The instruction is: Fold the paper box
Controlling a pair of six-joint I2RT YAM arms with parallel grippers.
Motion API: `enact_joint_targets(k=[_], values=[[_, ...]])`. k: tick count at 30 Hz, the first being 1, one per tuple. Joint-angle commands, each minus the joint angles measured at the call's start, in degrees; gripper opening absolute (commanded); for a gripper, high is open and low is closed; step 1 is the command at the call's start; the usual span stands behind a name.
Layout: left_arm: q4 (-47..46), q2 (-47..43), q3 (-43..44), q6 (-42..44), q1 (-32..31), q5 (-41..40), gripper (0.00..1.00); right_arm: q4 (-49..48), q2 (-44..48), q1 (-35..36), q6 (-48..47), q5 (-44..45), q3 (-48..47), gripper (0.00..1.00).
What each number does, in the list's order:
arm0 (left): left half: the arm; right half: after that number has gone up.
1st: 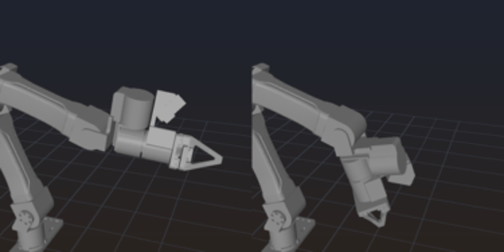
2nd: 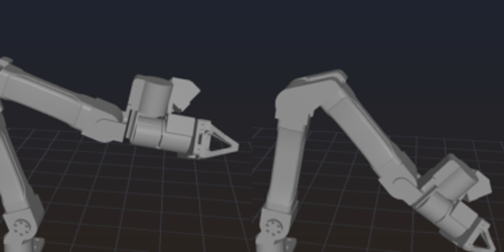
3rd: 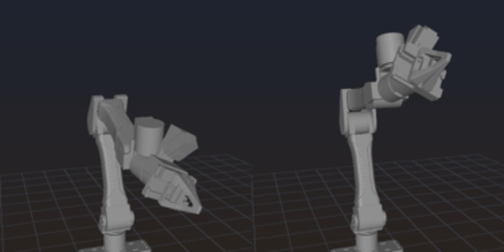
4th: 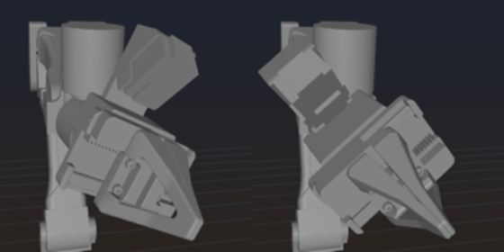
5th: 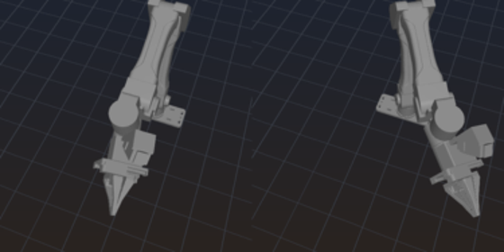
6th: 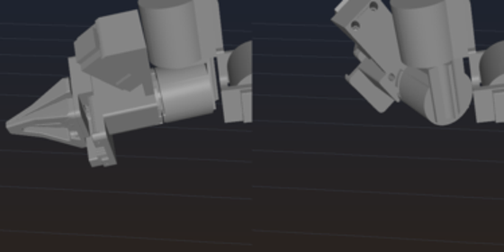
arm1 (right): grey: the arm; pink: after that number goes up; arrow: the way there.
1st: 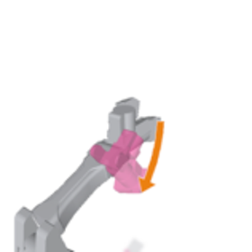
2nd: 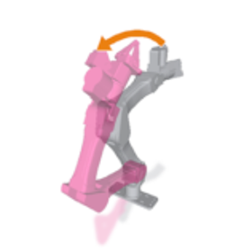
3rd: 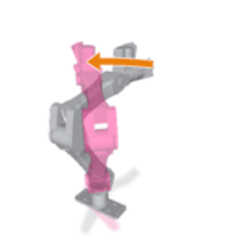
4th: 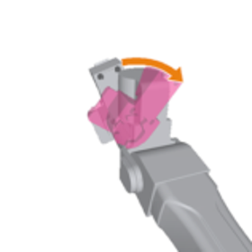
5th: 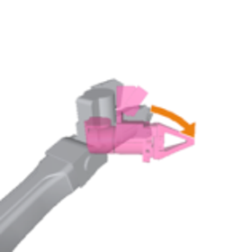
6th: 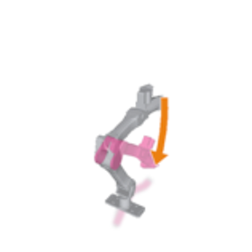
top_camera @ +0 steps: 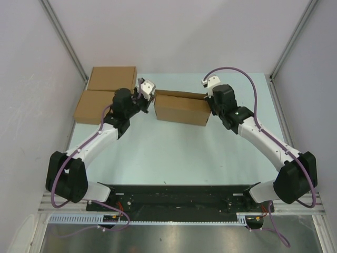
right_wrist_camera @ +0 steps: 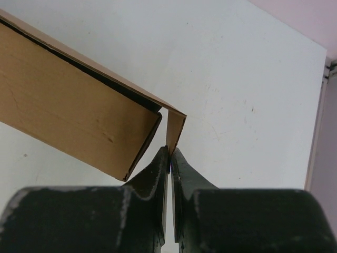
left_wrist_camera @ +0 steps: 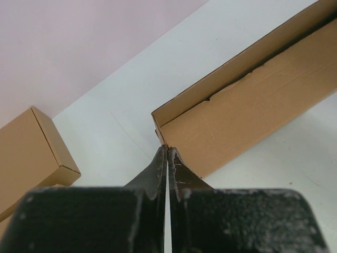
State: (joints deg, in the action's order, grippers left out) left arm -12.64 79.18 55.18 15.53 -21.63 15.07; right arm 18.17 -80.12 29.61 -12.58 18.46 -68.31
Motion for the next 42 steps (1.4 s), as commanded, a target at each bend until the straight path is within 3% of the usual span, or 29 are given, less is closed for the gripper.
enact_joint_targets(k=[1, 24, 42], values=[[-2.0, -1.1, 3.4, -3.2, -1.2, 5.6, 0.00, 0.9, 0.4, 0.4, 3.7, -5.3, -4.0, 0.07], [3.1, 2.1, 5.6, -3.3, -4.7, 3.4, 0.00, 3.8, -5.7, -5.4, 21.7, -15.3, -11.5, 0.06], [4.9, 5.1, 8.4, -2.9, -4.7, 2.7, 0.00, 8.5, -10.8, -7.5, 26.0, -19.4, -19.4, 0.06]])
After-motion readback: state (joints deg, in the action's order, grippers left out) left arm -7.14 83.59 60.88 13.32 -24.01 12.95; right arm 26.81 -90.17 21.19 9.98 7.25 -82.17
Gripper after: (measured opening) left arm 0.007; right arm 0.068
